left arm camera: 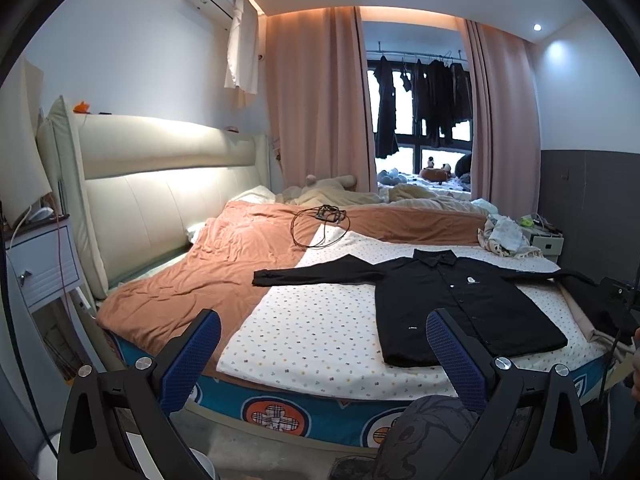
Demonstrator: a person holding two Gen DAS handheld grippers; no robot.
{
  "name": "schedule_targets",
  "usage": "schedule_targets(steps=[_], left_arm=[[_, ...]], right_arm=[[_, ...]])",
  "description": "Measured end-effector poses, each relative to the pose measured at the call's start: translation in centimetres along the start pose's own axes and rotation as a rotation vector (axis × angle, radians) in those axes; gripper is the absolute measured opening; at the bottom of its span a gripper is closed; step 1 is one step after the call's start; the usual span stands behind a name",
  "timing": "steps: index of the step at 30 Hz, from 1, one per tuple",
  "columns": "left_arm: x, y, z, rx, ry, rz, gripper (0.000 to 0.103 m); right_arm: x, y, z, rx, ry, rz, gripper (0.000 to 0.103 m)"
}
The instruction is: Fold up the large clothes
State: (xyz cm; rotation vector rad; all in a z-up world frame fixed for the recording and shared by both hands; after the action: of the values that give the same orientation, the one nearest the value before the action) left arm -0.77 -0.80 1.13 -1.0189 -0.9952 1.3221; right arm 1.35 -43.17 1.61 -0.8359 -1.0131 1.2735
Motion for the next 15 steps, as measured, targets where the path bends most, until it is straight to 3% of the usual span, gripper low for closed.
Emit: schedule_targets(steps=[15], left_arm=[[0.13,-0.19,0.45,-0.002,-0.007,0.003,0.103]], right_arm=[[0.74,0.02,0.06,0.017,0.005,0.019,0.103]])
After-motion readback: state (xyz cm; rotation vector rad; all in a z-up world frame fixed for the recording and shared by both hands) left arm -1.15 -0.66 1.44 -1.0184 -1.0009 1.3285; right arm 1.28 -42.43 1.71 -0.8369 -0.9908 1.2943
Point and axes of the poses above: each gripper's, at about its wrist camera, not at the fingertips, and z roughly against the way its jaws point, x to its left, y to its underside, the point moved 1 cm from there along -z, roughly the way its jaws point, and after that the axes turned 2 degrees about y, right-handed, at the moved point
